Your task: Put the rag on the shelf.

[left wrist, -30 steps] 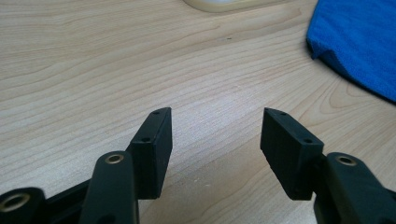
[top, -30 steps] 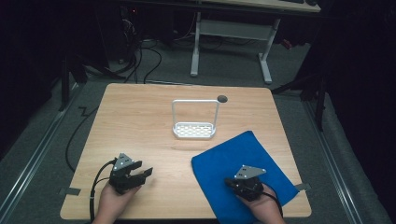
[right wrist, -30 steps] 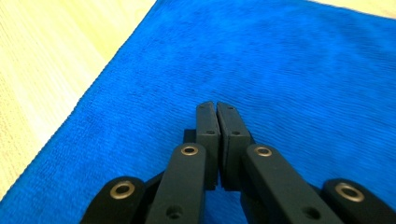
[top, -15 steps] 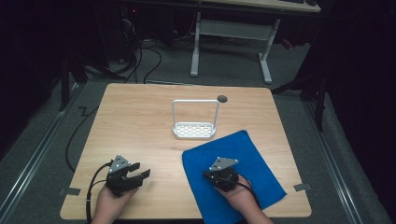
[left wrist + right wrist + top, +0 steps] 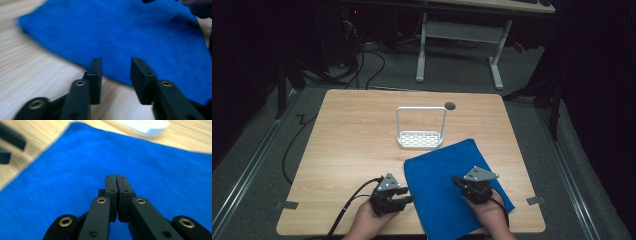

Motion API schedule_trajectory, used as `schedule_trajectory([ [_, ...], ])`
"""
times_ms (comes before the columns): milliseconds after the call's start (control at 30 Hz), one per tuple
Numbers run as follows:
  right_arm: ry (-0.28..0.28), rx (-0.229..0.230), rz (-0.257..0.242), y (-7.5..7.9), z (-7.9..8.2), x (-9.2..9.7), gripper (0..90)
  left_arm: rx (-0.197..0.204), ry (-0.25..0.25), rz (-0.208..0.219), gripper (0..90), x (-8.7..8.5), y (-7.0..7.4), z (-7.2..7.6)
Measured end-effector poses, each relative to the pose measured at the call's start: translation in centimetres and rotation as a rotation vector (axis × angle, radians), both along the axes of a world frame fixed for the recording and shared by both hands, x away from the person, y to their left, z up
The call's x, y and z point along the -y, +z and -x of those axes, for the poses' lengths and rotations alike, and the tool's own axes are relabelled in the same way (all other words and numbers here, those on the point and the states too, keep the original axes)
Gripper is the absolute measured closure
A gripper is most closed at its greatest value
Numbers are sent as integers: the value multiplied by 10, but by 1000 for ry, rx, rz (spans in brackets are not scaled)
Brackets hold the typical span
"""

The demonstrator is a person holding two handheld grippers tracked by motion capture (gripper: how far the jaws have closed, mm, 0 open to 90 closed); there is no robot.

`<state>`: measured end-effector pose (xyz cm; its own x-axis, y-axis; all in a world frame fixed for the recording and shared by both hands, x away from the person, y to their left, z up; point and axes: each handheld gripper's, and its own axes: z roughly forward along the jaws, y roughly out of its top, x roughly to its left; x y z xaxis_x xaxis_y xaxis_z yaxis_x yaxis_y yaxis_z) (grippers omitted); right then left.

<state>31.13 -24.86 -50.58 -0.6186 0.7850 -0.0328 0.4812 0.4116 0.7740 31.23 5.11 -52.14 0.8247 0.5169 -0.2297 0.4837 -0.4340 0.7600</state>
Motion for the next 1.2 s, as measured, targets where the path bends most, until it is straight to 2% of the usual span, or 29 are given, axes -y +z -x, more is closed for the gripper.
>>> schedule_trajectory([
  [67, -29, 4, -4, 0, 3, 11, 890, -5, -44, -17, 741, 14, -1, 3],
  [167, -56, 9, -8, 0, 7, 23, 882, -16, -87, -64, 802, 28, -7, 6],
  [200, -64, 6, -12, 1, 8, 26, 880, -3, -90, -67, 813, 29, -8, 7],
  [333, -91, 6, -26, 1, 8, 34, 874, -3, -90, -74, 831, 23, -8, 5],
  [467, -113, -2, -44, 2, 2, 37, 855, -21, -51, -62, 829, 5, -9, 2],
  [533, -106, 0, -48, 2, -4, 36, 815, -30, -25, -59, 830, -8, -9, 1],
  [767, -91, -7, -51, -1, -23, 20, 778, -48, 135, -63, 828, -68, -8, -3],
  [900, -86, -33, -41, -6, -35, 11, 777, -71, 214, -55, 803, -96, -7, -5],
  [933, -83, -37, -41, -7, -38, 10, 778, -66, 228, -49, 783, -99, -6, -7],
  [1000, -78, -48, -39, -10, -42, 5, 775, -46, 252, -10, 732, -101, -4, -12],
  [1100, -69, -58, -16, -14, -46, -1, 775, -17, 243, 17, 660, -91, -3, -26],
  [1133, -72, -62, -10, -15, -46, -3, 776, -14, 239, 15, 655, -86, -4, -30],
  [1200, -65, -76, 9, -18, -47, -6, 777, -9, 224, -37, 654, -76, -8, -34],
])
